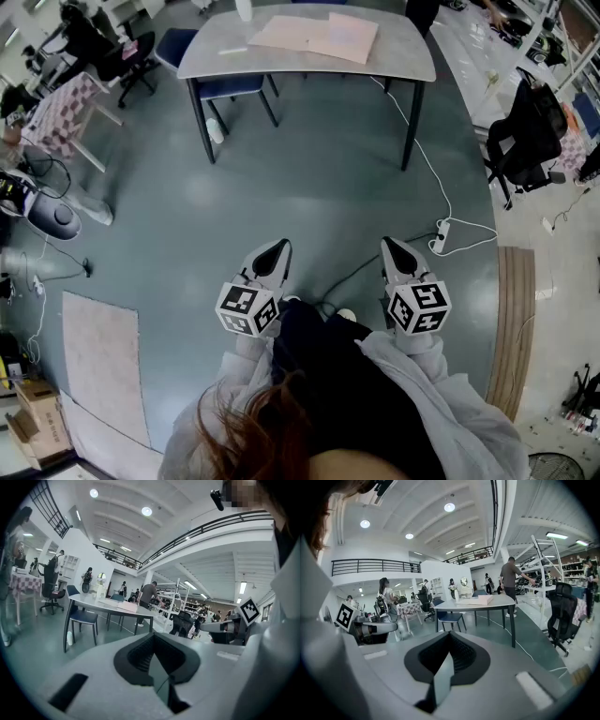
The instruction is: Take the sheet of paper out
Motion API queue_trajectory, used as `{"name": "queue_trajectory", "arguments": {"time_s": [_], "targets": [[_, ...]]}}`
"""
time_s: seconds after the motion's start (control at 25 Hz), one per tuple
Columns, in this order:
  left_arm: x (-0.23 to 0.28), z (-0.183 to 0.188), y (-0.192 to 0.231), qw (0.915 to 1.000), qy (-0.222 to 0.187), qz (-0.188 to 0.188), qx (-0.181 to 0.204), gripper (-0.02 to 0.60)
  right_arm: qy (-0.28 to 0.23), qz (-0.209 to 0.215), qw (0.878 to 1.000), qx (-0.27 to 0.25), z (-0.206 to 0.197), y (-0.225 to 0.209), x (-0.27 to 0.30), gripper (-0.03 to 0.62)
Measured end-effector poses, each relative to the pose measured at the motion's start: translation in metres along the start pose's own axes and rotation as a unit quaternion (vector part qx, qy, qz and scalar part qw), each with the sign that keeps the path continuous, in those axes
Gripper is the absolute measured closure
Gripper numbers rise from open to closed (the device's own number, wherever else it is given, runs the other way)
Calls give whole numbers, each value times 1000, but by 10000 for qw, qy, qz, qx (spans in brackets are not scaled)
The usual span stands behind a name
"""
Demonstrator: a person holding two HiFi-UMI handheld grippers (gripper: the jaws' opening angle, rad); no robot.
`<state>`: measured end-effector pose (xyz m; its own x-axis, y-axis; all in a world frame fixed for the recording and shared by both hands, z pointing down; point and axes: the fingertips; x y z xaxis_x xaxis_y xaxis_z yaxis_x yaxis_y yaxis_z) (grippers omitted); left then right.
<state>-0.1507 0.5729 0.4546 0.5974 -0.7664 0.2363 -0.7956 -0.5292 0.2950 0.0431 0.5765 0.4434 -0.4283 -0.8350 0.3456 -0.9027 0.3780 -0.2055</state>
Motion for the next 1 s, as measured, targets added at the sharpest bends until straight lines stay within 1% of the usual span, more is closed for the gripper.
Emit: {"name": "queue_trajectory", "arguments": {"time_s": [0.12,0.28,0.4,0.56,0.68,0.8,1.0], "targets": [[-3,-14,-22,9999,-16,32,-107,583,-31,38,9999,112,-12,-10,-21,586],[-8,-23,-45,9997,-15,39,-250,583,-116,-140,9998,-38,-11,-22,-42,586],[-8,-23,-59,9997,-40,55,-231,583,-287,-225,9993,-27,-2,-32,-56,586],[-6,-21,-74,9998,-92,124,-82,573,-402,-244,9989,5,-1,-41,-71,586],[-7,-21,-82,9998,-101,170,-99,500,-524,-218,9983,91,-1,-40,-80,586],[-7,-21,-89,9997,-97,207,-109,457,-539,-87,9984,108,-2,-39,-84,586],[1,-27,-102,9997,7,163,-193,366,-459,62,9987,193,-6,-45,-84,586]]}}
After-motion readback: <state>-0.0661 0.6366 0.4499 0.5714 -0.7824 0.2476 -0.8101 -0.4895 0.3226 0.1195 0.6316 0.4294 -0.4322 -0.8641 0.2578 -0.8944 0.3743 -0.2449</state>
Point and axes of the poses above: the fingertips, and each gripper's own axes: x forward along the fingers, y to its left, z out of its top, and after that the axes turned 1 degree about -y, right-handed
